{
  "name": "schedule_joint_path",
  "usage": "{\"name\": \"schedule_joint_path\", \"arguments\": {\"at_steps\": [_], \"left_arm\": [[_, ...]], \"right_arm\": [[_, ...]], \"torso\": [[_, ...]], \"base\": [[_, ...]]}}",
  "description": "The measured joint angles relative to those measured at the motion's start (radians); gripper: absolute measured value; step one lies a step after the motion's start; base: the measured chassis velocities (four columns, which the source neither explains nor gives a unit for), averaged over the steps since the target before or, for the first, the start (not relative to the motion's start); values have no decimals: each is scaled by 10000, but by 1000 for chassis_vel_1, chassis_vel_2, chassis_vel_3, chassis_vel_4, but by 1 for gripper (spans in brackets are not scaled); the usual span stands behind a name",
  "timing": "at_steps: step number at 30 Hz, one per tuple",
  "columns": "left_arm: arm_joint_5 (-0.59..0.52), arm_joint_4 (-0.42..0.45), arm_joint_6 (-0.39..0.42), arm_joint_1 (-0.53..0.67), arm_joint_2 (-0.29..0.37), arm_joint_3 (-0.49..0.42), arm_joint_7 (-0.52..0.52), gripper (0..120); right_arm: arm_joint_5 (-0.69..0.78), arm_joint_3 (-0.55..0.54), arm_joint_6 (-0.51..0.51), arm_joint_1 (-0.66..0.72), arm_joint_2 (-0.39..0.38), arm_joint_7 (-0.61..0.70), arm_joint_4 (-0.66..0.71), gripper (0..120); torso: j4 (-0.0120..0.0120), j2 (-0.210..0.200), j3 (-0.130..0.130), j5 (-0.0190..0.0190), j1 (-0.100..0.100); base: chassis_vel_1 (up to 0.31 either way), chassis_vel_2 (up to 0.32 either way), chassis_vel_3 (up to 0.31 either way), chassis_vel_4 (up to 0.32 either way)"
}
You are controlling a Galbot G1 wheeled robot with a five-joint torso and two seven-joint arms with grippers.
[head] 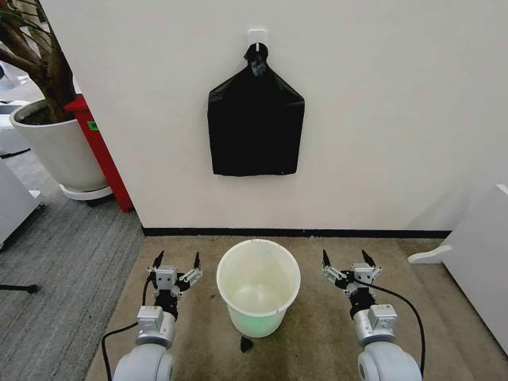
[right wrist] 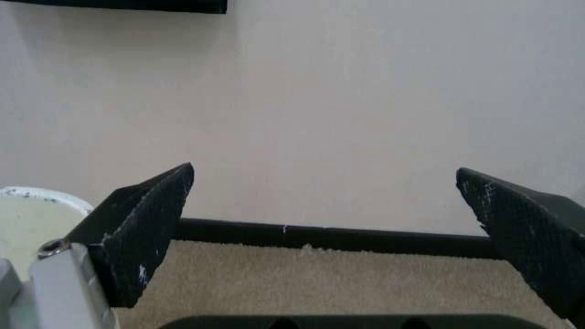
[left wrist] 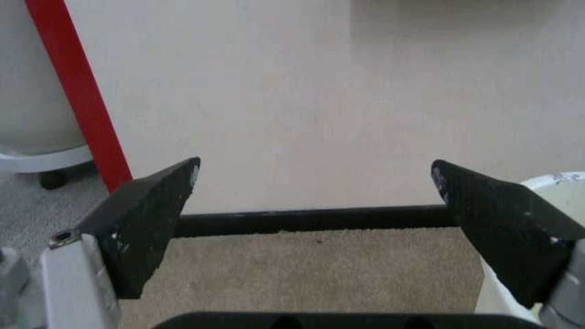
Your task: Place the garbage bag over the trash bin.
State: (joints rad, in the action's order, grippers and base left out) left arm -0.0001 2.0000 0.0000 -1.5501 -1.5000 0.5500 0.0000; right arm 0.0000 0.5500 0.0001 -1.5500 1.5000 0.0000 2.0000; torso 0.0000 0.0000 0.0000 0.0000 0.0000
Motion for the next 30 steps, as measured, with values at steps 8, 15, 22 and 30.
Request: {"name": "schedule_joint_path", "arguments": {"at_steps": [8, 15, 22, 30], "left_arm": [[0, 0, 0, 0, 0, 0, 0, 100], [0, 0, 0, 0, 0, 0, 0, 100], [0, 0, 0, 0, 0, 0, 0, 100], [0, 0, 0, 0, 0, 0, 0, 100]], "right_arm": [[0, 0, 0, 0, 0, 0, 0, 100], [0, 0, 0, 0, 0, 0, 0, 100], [0, 0, 0, 0, 0, 0, 0, 100], [0, 0, 0, 0, 0, 0, 0, 100]], "torso": [[0, 0, 0, 0, 0], [0, 0, 0, 0, 0], [0, 0, 0, 0, 0], [0, 0, 0, 0, 0]], "base": [[0, 0, 0, 0], [0, 0, 0, 0], [0, 0, 0, 0], [0, 0, 0, 0]]}}
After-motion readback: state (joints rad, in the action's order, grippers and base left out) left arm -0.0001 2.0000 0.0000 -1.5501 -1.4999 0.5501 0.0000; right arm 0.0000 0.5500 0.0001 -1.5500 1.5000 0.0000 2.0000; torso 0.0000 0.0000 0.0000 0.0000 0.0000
